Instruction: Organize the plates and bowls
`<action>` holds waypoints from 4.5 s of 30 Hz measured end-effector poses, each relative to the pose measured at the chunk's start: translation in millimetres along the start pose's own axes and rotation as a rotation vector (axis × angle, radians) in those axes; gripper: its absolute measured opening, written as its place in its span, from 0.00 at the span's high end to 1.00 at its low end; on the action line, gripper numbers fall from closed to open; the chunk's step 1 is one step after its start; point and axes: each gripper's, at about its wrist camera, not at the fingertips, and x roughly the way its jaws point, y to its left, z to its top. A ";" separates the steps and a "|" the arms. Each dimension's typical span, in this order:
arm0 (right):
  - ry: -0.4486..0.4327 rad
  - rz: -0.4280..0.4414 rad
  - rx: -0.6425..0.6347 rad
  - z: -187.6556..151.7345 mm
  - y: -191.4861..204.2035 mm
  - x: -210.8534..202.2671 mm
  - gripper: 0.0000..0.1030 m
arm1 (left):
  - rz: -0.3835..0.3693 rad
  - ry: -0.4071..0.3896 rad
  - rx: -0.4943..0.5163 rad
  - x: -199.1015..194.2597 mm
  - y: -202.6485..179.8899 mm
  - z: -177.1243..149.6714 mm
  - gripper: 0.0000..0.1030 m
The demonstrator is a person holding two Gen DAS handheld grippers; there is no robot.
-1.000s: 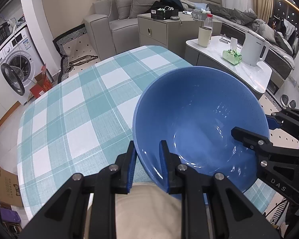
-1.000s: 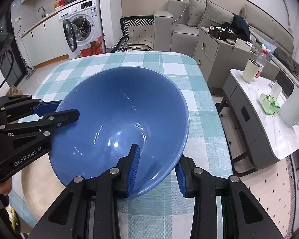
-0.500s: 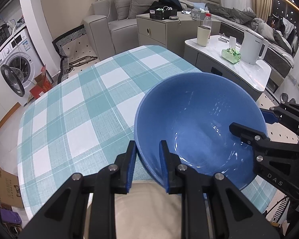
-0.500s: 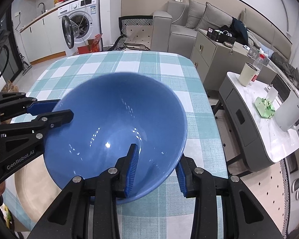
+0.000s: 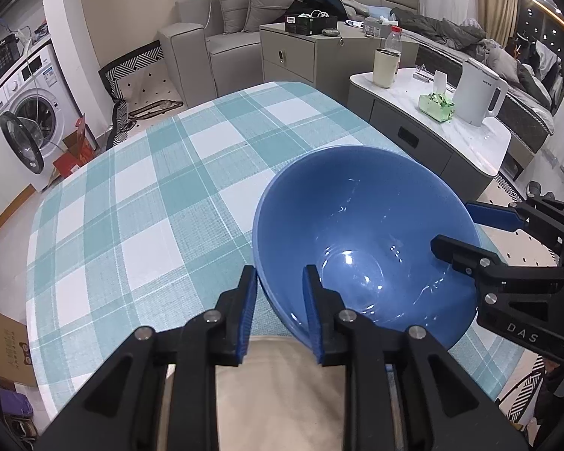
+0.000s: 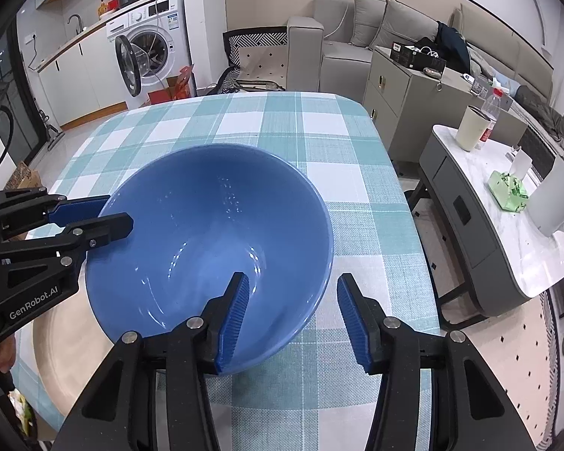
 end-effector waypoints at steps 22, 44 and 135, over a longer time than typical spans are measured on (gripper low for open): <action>-0.022 0.095 0.097 -9.0 -25.0 -0.3 0.05 | -0.071 -0.023 -0.097 0.3 18.7 -5.2 0.07; -0.051 0.263 0.188 -16.2 -46.6 14.8 0.01 | -0.092 -0.038 -0.218 13.3 34.7 -14.2 0.00; -0.124 0.263 0.170 -29.6 -32.2 -7.4 0.54 | -0.122 -0.092 -0.227 -5.3 1.8 -21.1 0.70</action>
